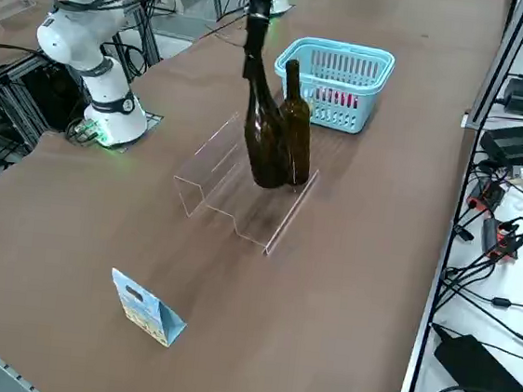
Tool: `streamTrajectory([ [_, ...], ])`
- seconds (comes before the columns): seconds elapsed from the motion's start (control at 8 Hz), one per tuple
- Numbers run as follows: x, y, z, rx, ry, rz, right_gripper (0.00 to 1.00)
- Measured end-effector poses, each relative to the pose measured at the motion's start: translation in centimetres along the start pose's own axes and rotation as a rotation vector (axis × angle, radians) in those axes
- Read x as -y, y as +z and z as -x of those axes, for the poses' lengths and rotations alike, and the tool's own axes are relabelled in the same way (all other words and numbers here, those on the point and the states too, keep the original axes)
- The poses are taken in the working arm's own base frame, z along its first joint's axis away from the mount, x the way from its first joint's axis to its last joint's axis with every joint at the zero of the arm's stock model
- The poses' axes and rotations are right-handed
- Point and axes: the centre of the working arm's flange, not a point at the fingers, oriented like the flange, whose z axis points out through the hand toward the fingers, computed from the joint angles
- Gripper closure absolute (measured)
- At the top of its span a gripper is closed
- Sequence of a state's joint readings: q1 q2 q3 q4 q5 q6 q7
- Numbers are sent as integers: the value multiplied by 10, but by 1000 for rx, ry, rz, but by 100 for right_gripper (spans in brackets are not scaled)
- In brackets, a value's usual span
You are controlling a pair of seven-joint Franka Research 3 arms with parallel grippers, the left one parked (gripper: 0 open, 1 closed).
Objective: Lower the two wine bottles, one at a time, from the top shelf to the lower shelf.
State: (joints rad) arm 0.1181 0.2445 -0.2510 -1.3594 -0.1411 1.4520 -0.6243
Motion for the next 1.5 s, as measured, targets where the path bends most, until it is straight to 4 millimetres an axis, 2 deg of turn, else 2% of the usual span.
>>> streamTrajectory([
  [0.25,-14,17,-17,7,-40,-20,61],
  [0.75,-37,58,-32,38,-94,-56,61],
  [1.5,-42,96,-43,89,-101,-91,61],
])
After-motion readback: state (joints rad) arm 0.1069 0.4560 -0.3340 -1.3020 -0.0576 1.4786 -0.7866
